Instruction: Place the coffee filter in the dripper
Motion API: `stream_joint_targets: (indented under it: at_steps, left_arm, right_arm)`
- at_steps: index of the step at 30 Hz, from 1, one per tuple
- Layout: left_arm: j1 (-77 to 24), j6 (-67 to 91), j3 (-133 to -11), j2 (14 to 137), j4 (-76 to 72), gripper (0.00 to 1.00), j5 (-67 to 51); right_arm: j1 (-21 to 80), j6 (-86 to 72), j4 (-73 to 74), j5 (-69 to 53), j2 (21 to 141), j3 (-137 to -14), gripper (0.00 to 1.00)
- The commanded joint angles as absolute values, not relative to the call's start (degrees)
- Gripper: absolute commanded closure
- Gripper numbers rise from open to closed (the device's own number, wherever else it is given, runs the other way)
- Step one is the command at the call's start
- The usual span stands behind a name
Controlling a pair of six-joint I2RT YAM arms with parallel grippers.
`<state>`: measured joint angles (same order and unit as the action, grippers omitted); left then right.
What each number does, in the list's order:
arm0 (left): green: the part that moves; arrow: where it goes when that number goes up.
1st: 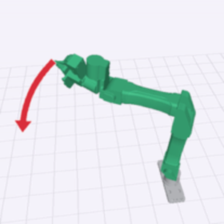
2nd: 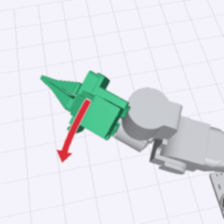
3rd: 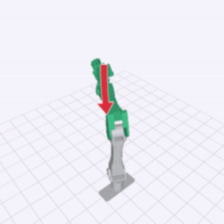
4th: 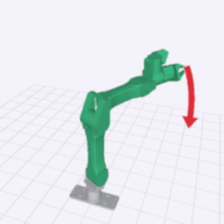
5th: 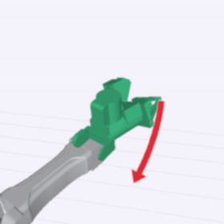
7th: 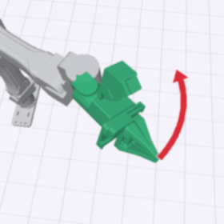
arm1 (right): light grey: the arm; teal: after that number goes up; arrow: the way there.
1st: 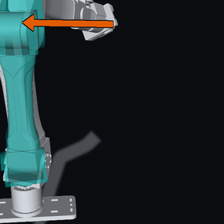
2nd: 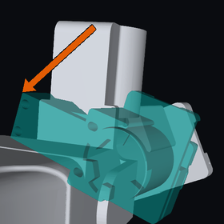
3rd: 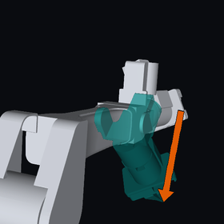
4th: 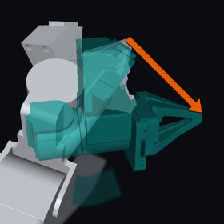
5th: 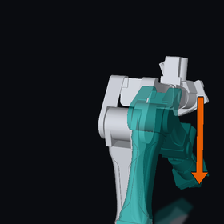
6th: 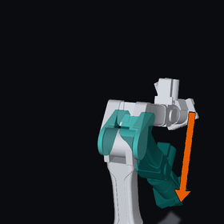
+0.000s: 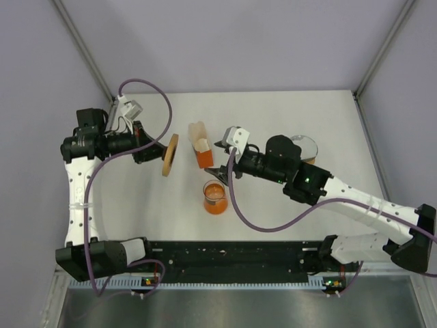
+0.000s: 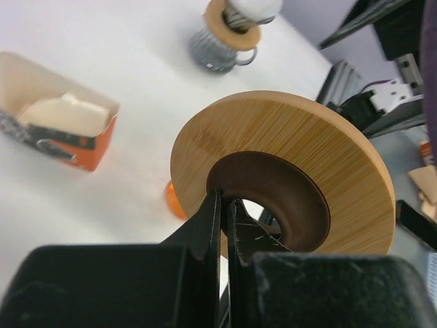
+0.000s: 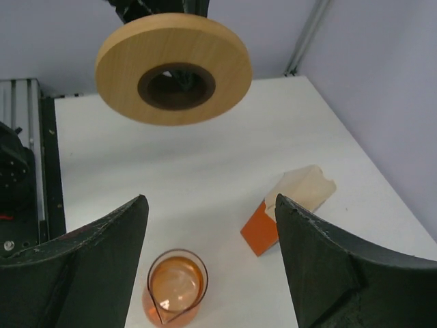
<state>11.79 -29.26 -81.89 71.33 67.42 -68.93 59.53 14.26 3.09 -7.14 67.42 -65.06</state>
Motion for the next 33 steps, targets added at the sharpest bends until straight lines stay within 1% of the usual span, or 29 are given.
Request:
stream_joint_targets:
  at_steps: [1, 4, 10, 17, 21, 23, 24, 25, 28, 30, 32, 33]
  left_arm:
    - [9.85, -18.38, -83.23, 66.8, 61.88, 1.0, -80.94]
    - [9.05, -17.32, -83.58, 66.71, 62.58, 1.0, -82.79]
    - [8.26, -17.05, -83.06, 65.57, 62.4, 1.0, -81.83]
    - [7.91, -17.14, -82.53, 65.04, 62.4, 1.0, -82.0]
    - [7.65, -17.4, -82.18, 65.04, 62.49, 1.0, -82.35]
    - [7.47, -17.32, -82.09, 65.13, 62.49, 1.0, -82.79]
    - [7.47, -17.4, -82.0, 65.21, 62.49, 1.0, -82.88]
    - [7.38, -17.4, -81.91, 65.21, 62.4, 1.0, -83.05]
    - [7.29, -17.58, -81.48, 65.3, 62.4, 1.0, -82.97]
    - [7.21, -17.58, -81.12, 65.3, 62.4, 1.0, -83.14]
    - [7.29, -17.58, -81.04, 65.3, 62.32, 1.0, -83.41]
    - [7.29, -17.49, -81.04, 65.39, 62.23, 1.0, -83.41]
  right_arm:
    - [60.03, 9.76, -9.74, -12.74, 70.57, -69.43, 0.24]
    - [60.03, 7.74, -13.52, -15.38, 73.38, -70.92, 0.17]
    - [60.03, 6.77, -14.33, -16.43, 78.83, -76.19, 0.16]
    - [60.03, 6.59, -13.36, -17.22, 83.49, -80.85, 0.22]
    - [60.12, 7.29, -12.39, -17.49, 85.16, -82.35, 0.31]
    - [60.12, 7.82, -11.95, -18.36, 85.87, -83.05, 0.36]
    - [60.12, 8.08, -11.87, -18.98, 86.13, -83.23, 0.42]
    - [60.12, 8.17, -11.78, -19.33, 86.39, -83.32, 0.49]
    - [60.03, 8.44, -11.78, -19.25, 86.4, -83.41, 0.77]
    - [60.03, 8.79, -11.52, -18.64, 86.22, -83.23, 0.85]
    - [59.94, 9.31, -10.99, -17.76, 86.13, -83.06, 0.97]
    - [59.94, 9.4, -10.9, -17.06, 86.13, -82.97, 1.0]
